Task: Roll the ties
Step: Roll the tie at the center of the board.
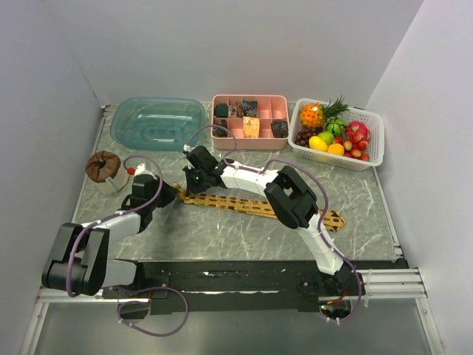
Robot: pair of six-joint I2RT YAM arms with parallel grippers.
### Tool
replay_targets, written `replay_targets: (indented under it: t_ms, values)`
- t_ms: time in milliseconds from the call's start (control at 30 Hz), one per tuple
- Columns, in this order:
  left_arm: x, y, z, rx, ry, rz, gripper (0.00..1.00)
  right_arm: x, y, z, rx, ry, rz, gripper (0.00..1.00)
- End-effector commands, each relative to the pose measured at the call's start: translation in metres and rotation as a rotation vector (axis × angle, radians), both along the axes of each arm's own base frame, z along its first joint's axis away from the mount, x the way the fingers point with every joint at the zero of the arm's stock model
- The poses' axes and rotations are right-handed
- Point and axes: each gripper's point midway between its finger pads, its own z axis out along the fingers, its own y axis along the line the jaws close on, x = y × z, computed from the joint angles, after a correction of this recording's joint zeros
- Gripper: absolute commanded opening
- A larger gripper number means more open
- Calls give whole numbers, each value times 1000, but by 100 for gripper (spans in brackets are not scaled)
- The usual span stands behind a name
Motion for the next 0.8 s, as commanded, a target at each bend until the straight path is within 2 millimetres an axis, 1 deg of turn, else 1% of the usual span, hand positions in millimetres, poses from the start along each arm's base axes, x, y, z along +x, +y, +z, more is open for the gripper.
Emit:
replay_targets:
  t_ms: [0, 33, 100, 133, 167, 200, 233, 267, 300, 333, 367, 400, 433, 467, 500, 533, 567, 667, 767]
  values:
    - [7, -4, 16, 87, -50, -28, 1, -1, 1, -7, -12, -5, 7, 0]
    - [4, -13, 16, 90, -52, -56, 1, -1, 2, -7, -7, -2, 8, 0]
    - [5, -9, 17, 137, -53, -26, 1, -2, 3, -2, 4, -4, 11, 0]
    - [3, -14, 17, 149, -53, -39, 1, -3, 3, -1, 10, 0, 15, 0]
    - [5, -16, 20, 158, -57, -39, 1, -3, 1, 1, 9, -2, 9, 0]
    - [4, -13, 18, 185, -49, -25, 1, -4, -2, 4, 7, -4, 3, 0]
    - [3, -16, 19, 197, -48, -31, 1, -3, -4, 7, 10, -10, -1, 0]
    - [4, -17, 21, 206, -49, -27, 1, 1, -8, 20, 28, -28, -17, 0]
    - [2, -17, 19, 217, -39, -24, 1, -1, -13, 19, 29, -27, -23, 0]
    - [2, -16, 20, 233, -39, -11, 1, 0, -16, 23, 34, -31, -30, 0]
    - [3, -17, 22, 238, -44, -10, 1, 5, -22, 37, 51, -51, -48, 0]
    - [3, -18, 21, 244, -43, -10, 1, 4, -28, 37, 46, -51, -55, 0]
    - [1, -19, 21, 257, -41, -12, 1, 6, -31, 41, 50, -58, -63, 0]
    - [2, -20, 22, 262, -45, -11, 1, 6, -34, 55, 68, -77, -67, 0]
    - [2, -21, 22, 269, -42, -10, 1, 7, -39, 54, 67, -79, -74, 0]
    - [3, -21, 23, 280, -41, -6, 1, 5, -41, 57, 70, -82, -76, 0]
    - [3, -21, 22, 287, -39, -3, 1, 6, -43, 66, 83, -94, -81, 0]
    - [3, -23, 24, 312, -40, 0, 1, 4, -45, 69, 84, -99, -78, 0]
    - [3, -25, 28, 327, -47, -1, 1, 3, -45, 65, 80, -90, -69, 0]
